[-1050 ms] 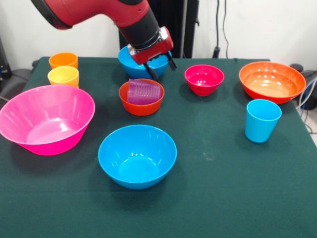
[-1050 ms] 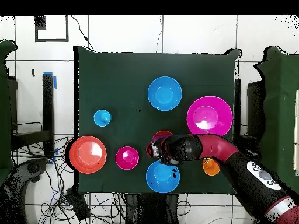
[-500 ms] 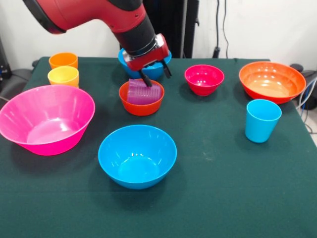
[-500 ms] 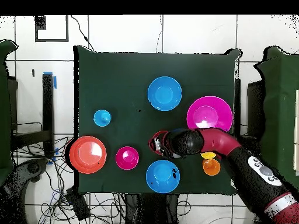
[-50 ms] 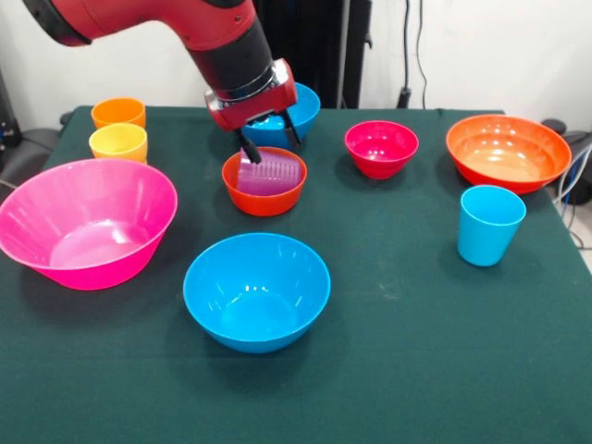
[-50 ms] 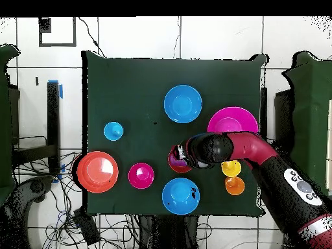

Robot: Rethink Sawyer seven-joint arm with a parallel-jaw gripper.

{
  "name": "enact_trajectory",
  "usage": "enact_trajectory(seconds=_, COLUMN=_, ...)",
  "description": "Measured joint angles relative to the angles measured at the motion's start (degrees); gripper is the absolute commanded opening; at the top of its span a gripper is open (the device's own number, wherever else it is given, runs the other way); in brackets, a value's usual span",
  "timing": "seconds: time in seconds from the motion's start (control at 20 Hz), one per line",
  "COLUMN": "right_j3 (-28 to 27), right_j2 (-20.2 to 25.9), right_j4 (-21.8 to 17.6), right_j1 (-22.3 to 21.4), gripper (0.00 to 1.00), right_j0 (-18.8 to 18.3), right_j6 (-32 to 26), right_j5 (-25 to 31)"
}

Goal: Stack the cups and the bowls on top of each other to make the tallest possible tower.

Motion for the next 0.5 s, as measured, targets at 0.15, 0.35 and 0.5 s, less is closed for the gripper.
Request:
enact_trajectory(seconds=0.15, right_j3=-0.31, right_j2=0.46, right_j4=-0.01, right_j1=-0.52, gripper=1.00, right_j0=0.01, right_j6=0.00, right_j5=0.00)
enact_trajectory(seconds=0.35, right_j3=-0.42, right_j2=0.44, right_j4=-0.05, right_j1=-0.52, gripper=1.00, right_j0=0.01, right_j6=0.00, right_j5=0.00)
enact_trajectory(seconds=0.5, right_j3=-0.43, right_j2=0.24, right_j4=-0.09, right_j1=-0.09, gripper=1.00, right_j0=0.01, right_j6=0.00, right_j5=0.00)
